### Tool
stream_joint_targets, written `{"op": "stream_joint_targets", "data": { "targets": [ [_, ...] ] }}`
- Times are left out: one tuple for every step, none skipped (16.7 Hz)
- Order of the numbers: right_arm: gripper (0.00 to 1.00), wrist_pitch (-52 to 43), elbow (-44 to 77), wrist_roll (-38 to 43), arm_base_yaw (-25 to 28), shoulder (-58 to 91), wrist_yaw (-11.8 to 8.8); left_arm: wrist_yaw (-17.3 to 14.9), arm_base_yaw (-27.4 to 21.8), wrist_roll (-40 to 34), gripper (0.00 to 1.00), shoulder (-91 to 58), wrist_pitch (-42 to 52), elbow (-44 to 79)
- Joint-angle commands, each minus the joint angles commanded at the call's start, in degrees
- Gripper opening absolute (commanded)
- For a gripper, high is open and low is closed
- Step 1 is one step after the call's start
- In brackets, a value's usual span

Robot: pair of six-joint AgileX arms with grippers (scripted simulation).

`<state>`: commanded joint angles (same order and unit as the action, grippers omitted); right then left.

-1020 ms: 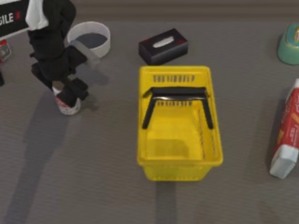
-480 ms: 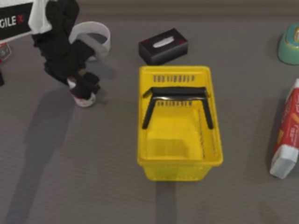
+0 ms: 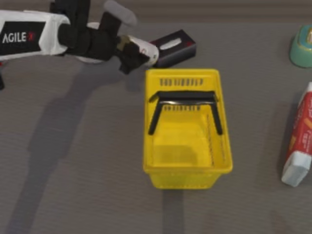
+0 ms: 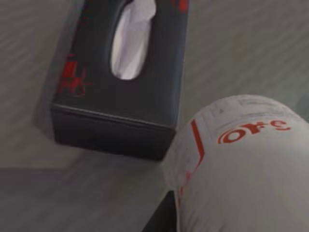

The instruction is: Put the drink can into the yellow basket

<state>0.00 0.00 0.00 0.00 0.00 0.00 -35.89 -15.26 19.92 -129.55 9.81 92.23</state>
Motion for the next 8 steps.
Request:
{"op": "stream_joint_targets", "data": {
  "targets": [
    [1.0,0.0,0.0,0.0,0.0,0.0,0.0,-4.07,-0.37,-1.96,0.0,0.67,-6.43,-1.82],
    [1.0,0.0,0.0,0.0,0.0,0.0,0.0,-8.1,-0.74,-3.92,0.0,1.41,-12.75,-3.67],
    [1.0,0.0,0.0,0.0,0.0,0.0,0.0,-12.04,-1.09,-5.85,0.0,2.23,-18.86,-5.53],
    [1.0,0.0,0.0,0.0,0.0,0.0,0.0,-15.84,-1.43,-7.71,0.0,3.1,-24.65,-7.35],
    [1.0,0.0,0.0,0.0,0.0,0.0,0.0,-19.48,-1.74,-9.47,0.0,4.02,-30.04,-9.11],
    [1.0,0.0,0.0,0.0,0.0,0.0,0.0,-22.9,-2.04,-11.11,0.0,4.95,-34.9,-10.75],
    [1.0,0.0,0.0,0.0,0.0,0.0,0.0,-26.06,-2.31,-12.6,0.0,5.87,-39.17,-12.25],
    [1.0,0.0,0.0,0.0,0.0,0.0,0.0,-28.92,-2.56,-13.92,0.0,6.75,-42.85,-13.59]
  ]
}}
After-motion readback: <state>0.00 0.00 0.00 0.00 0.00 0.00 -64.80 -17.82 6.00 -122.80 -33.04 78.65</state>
